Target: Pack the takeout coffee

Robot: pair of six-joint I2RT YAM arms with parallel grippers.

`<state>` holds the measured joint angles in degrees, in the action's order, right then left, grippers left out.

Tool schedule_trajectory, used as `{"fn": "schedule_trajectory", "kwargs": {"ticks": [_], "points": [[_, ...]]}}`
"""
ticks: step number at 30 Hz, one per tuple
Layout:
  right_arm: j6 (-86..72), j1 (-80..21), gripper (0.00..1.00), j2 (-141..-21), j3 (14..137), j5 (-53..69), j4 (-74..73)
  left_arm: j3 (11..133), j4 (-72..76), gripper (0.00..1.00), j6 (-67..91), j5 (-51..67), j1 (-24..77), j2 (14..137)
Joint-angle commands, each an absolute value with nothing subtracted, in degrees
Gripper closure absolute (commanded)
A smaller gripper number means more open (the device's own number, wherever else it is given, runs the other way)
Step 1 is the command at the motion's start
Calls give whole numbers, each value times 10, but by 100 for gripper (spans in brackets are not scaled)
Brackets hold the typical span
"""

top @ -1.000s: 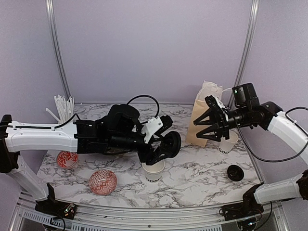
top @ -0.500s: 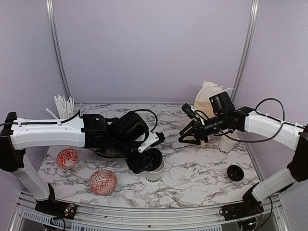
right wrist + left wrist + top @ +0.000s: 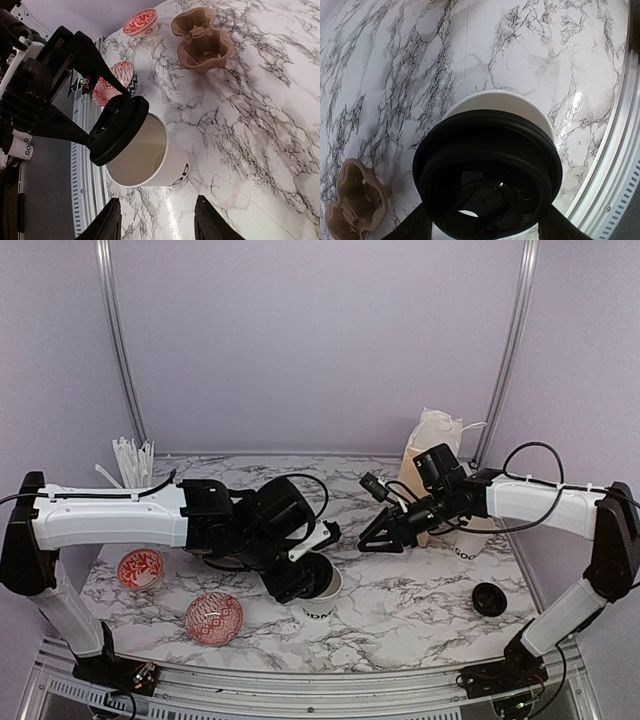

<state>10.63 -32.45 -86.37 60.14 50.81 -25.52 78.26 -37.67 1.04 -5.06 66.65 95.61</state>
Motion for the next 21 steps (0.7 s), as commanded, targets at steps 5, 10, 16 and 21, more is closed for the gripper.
{"fn": "schedule_trajectory", "kwargs": {"ticks": [5, 10, 16, 21], "points": [[97, -330, 48, -874, 599, 526, -253, 813, -388, 30, 7, -44, 666, 962], [100, -330, 40, -883, 599, 549, -261, 817, -384, 30, 6, -37, 665, 971], [101, -331, 33, -891, 599, 559, -268, 819, -384, 30, 4, -37, 665, 980], [97, -332, 29, -896, 594, 563, -264, 827, -384, 30, 4, -35, 666, 986]]}}
